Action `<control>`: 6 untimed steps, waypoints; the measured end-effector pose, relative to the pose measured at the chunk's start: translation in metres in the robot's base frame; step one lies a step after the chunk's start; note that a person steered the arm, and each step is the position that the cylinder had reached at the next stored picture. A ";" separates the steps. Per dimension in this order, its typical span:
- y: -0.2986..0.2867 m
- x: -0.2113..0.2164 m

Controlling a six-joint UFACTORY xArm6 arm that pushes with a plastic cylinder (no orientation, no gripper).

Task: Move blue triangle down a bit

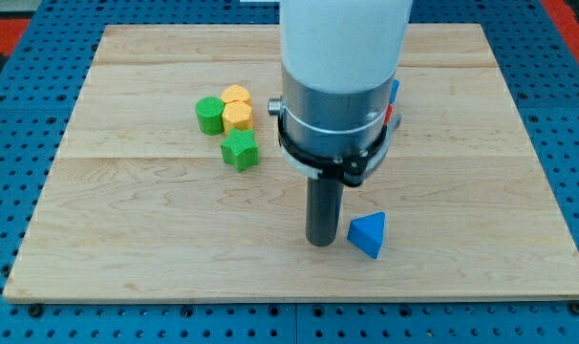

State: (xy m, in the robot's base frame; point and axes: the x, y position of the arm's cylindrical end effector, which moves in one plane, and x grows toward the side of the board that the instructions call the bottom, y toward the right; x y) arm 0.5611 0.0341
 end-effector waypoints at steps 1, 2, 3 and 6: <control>0.081 0.002; 0.125 0.000; 0.061 0.006; 0.129 -0.048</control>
